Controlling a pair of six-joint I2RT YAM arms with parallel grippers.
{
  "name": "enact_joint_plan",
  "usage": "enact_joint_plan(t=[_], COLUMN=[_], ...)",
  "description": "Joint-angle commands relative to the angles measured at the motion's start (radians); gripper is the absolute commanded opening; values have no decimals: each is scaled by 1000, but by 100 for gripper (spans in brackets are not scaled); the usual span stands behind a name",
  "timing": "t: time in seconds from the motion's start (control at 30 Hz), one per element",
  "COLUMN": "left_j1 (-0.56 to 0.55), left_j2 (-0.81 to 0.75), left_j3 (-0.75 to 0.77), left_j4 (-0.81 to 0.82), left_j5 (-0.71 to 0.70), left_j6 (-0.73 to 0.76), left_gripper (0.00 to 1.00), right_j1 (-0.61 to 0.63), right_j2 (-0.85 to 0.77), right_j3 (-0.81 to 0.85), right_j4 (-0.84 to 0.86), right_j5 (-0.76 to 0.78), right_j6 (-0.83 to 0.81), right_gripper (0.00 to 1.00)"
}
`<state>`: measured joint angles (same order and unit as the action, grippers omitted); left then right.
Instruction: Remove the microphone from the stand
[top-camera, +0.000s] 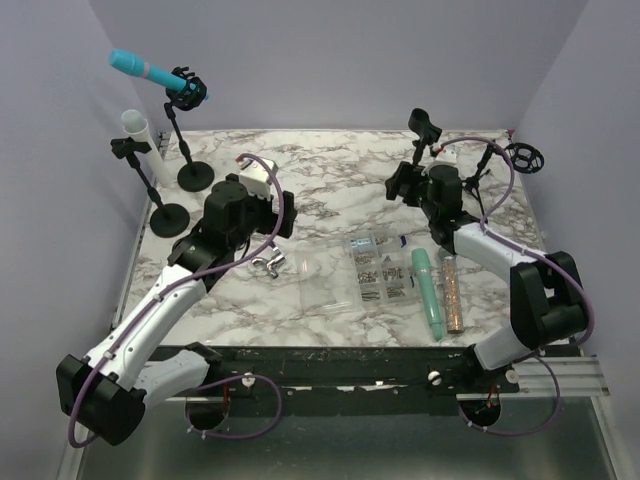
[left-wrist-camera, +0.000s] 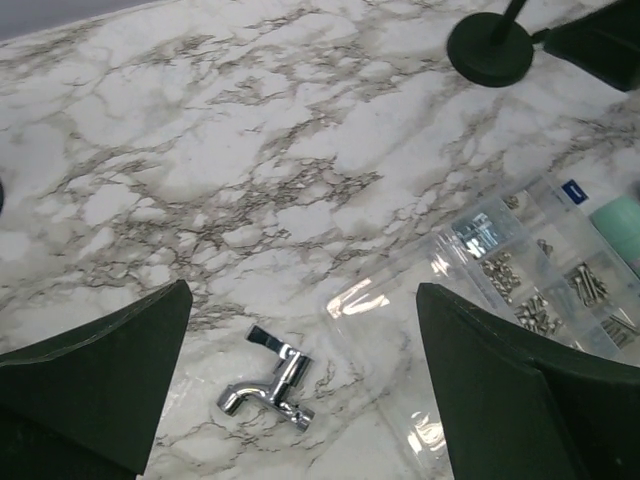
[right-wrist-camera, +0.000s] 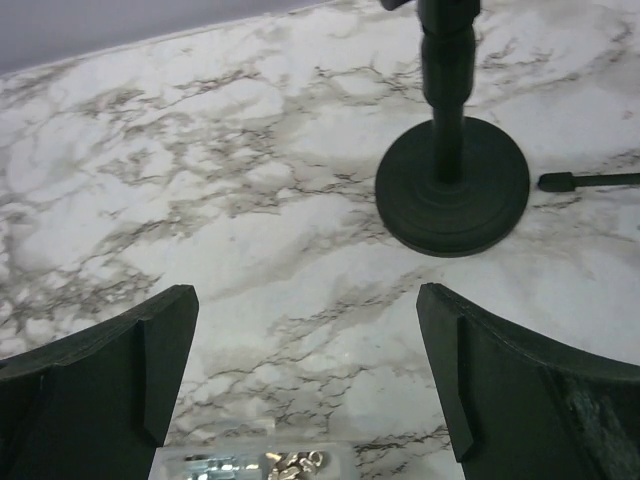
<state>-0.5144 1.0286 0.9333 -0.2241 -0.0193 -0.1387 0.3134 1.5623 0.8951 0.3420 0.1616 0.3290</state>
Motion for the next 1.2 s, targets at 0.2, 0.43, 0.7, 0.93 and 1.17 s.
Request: enact_joint_plan(t=[0.2, 0.43, 0.7, 0.93, 1.17], left_j1=[334, 564, 669, 675, 677], left_j2=[-59, 70, 327, 474, 506], left_j3=[253, 528, 802, 868, 779], left_j4=[-162, -319, -343, -260, -189], left_j5=[-99, -165, -186, -229, -305], left_j6=[-121, -194, -135, -2, 52], left_gripper=[99, 98, 99, 98, 87], right_j1=[6, 6, 6, 6, 6], right_j2=[-93, -97, -86, -81, -69], right_j3=[-51, -61, -61, -58, -55], right_j4=[37, 55, 59, 57, 62], right_j5=[-201, -202, -202, -186, -188], right_j6=[16, 26, 25, 11, 8], right_gripper=[100, 100, 100, 100, 100])
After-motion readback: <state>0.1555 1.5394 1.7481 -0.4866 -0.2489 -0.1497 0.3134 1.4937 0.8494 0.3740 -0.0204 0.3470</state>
